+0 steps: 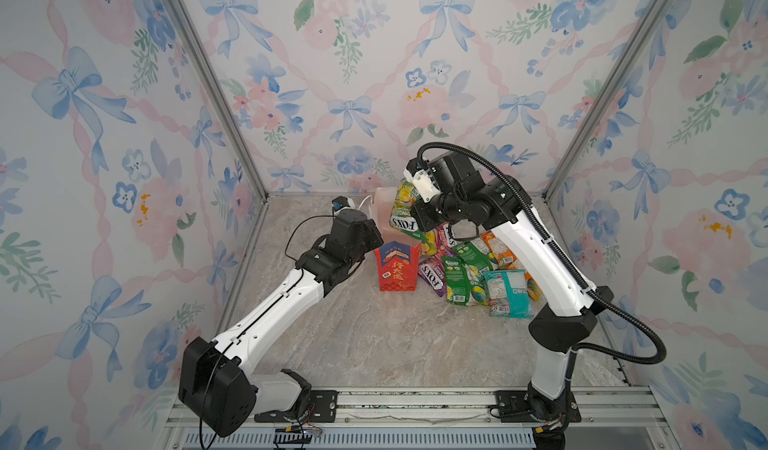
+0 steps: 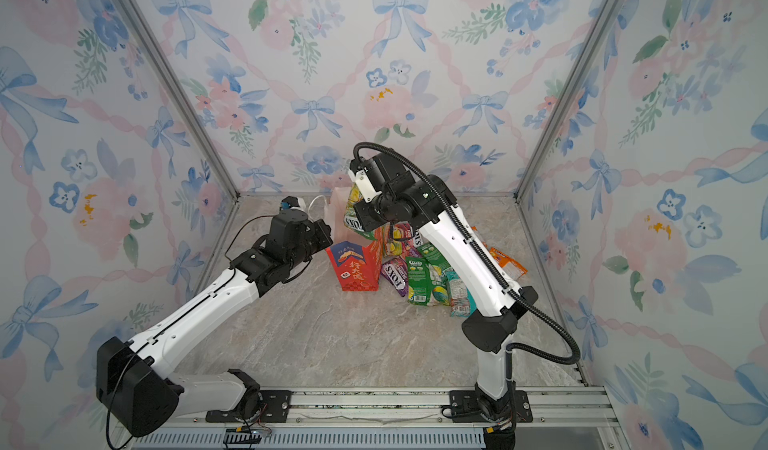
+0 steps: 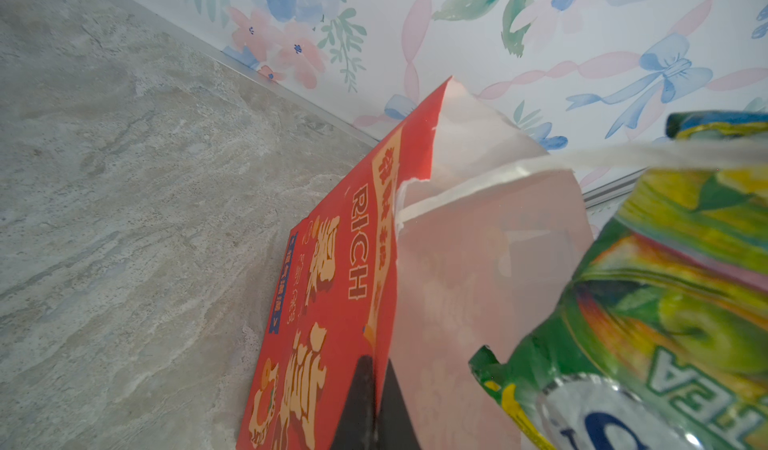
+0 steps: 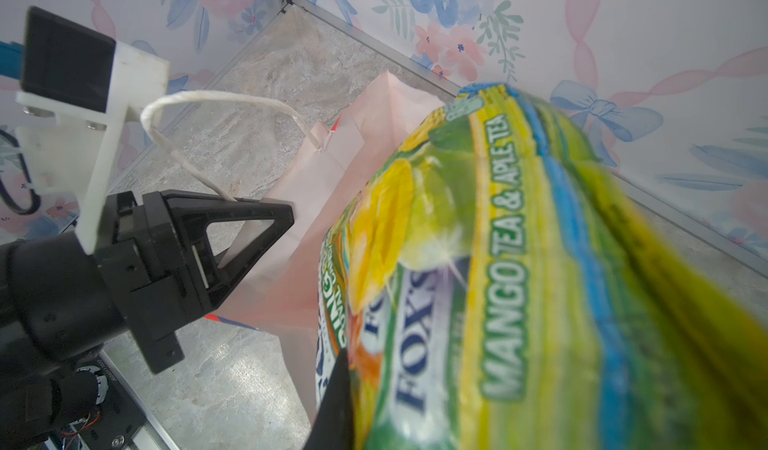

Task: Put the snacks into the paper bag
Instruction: 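Lift the green candy bag with the right gripper and carry it over the paper bag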

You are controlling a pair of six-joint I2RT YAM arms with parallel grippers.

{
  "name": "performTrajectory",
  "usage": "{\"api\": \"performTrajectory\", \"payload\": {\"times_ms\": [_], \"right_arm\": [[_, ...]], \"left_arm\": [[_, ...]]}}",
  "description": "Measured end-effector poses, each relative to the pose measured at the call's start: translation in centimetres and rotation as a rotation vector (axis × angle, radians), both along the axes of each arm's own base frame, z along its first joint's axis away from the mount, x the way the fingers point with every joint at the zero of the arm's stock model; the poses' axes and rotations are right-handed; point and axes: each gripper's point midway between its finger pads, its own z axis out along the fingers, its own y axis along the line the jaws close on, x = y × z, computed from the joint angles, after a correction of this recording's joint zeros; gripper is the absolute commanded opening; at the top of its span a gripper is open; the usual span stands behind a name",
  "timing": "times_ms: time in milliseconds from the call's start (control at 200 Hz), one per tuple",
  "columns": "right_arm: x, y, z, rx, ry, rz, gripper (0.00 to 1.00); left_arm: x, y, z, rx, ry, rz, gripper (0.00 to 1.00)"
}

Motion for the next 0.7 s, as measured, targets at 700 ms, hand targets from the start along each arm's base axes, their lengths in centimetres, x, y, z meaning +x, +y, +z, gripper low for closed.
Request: {"api": "performTrajectory", "payload": {"times_ms": [700], "right_arm": [[0.1, 1.3, -3.3, -0.043, 0.109, 0.012, 0.00]], "left_arm": [[-0.1, -0.3, -0.1, 0.013, -0.002, 0.005, 0.00]]}}
